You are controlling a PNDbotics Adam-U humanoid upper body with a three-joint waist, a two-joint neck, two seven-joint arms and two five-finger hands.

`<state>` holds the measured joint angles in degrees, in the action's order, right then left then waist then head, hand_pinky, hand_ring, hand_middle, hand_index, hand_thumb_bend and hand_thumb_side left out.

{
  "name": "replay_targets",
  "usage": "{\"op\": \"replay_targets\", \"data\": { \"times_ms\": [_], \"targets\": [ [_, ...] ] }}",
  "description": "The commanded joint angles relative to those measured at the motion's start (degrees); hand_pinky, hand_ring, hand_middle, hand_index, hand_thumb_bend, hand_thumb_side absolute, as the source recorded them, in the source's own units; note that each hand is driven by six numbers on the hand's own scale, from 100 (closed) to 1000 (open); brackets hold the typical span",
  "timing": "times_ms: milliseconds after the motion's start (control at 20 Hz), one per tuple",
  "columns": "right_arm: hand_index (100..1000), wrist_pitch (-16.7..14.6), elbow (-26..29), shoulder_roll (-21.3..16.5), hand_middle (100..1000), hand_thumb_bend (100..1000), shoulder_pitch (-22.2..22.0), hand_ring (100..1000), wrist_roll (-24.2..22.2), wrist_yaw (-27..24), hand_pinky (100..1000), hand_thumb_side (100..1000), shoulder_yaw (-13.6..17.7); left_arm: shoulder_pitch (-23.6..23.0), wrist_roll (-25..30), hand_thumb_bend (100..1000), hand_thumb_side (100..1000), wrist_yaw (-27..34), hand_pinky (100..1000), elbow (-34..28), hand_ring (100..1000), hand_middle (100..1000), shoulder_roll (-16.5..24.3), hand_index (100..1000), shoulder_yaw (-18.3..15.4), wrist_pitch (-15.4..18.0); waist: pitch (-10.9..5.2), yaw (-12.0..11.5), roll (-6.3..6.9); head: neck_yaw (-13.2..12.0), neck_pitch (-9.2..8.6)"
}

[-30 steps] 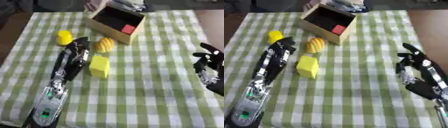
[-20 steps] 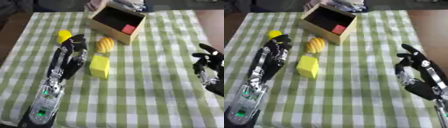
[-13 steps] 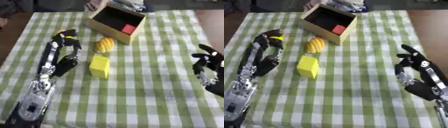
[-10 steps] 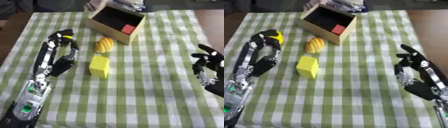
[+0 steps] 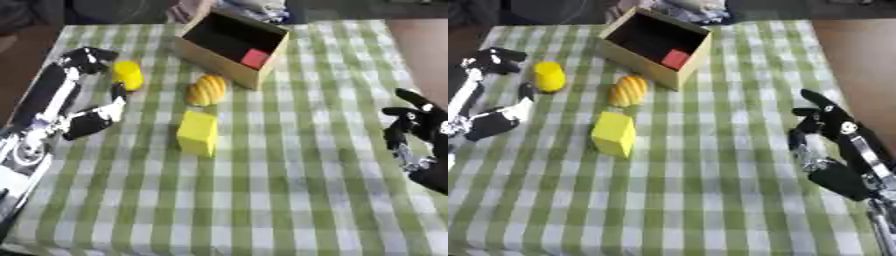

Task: Pick up objects on the table and place them in the box.

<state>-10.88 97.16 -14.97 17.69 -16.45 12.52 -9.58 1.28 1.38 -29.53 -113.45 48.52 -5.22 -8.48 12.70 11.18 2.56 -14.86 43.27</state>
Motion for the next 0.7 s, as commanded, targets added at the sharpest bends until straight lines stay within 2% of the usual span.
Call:
{"op": "replay_targets", "data": {
  "times_ms": [50, 150, 250, 450, 700],
  "targets": [
    [986, -0.10, 0.64, -1.27, 485, 100, 0.67, 874, -0.22, 0.05, 707, 470, 0.14, 2.99, 5.62, 100, 246, -2.10, 765, 0.55, 740, 773, 7.86, 857, -0.60, -3.99, -1.09, 0.30, 0.74, -0.05, -0.25],
    [985, -0.12, 0.63, -1.26, 485, 100, 0.72, 874, -0.31, -0.03, 707, 470, 0.03, 6.18, 9.81, 100, 255, -3.49, 768, 4.02, 742, 776, 10.43, 857, 0.48, -4.62, -1.02, 0.74, 0.76, -0.24, -0.30],
    [985, -0.14, 0.63, -1.22, 485, 100, 0.78, 874, -0.38, -0.11, 706, 470, -0.05, 9.48, 13.28, 100, 262, -4.61, 771, 8.12, 742, 776, 11.51, 857, 1.78, -3.83, -1.00, 1.10, 0.77, -0.44, -0.34],
    [985, -0.18, 0.63, -1.05, 485, 100, 0.94, 874, -0.62, -0.28, 706, 470, -0.32, 16.01, 18.06, 177, 286, -6.45, 777, 16.89, 744, 781, 11.40, 859, 4.73, -0.55, -0.96, 1.65, 0.72, -0.66, -0.51],
    [985, -0.23, 0.59, -0.84, 485, 100, 1.02, 875, -0.89, -0.48, 706, 470, -0.59, 23.33, 21.15, 234, 307, -12.32, 779, 26.76, 750, 784, 9.24, 859, 7.86, 3.26, -0.90, 2.11, 0.60, -1.24, -0.75]
  ]
}}
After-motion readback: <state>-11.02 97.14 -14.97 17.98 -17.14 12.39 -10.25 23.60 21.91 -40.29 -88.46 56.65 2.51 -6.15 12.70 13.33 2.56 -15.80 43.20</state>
